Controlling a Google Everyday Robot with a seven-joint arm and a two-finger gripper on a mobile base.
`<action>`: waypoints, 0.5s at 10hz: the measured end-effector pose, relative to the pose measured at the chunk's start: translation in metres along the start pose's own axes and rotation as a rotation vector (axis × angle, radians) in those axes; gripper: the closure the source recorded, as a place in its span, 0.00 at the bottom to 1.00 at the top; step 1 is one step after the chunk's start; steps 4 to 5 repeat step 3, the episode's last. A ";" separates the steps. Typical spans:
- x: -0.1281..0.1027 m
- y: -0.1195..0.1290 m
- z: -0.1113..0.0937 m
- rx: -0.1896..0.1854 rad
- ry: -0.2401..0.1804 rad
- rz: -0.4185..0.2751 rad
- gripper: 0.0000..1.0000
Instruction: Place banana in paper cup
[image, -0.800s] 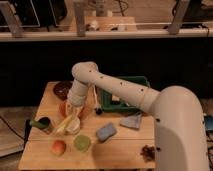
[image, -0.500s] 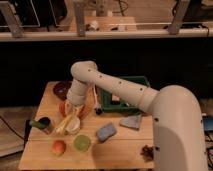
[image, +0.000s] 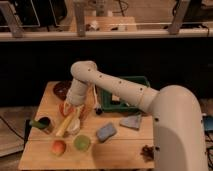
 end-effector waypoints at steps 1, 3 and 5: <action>-0.001 0.000 0.000 0.003 -0.008 -0.006 0.20; 0.000 0.002 0.000 0.006 -0.017 -0.010 0.20; 0.000 0.002 0.000 0.006 -0.017 -0.010 0.20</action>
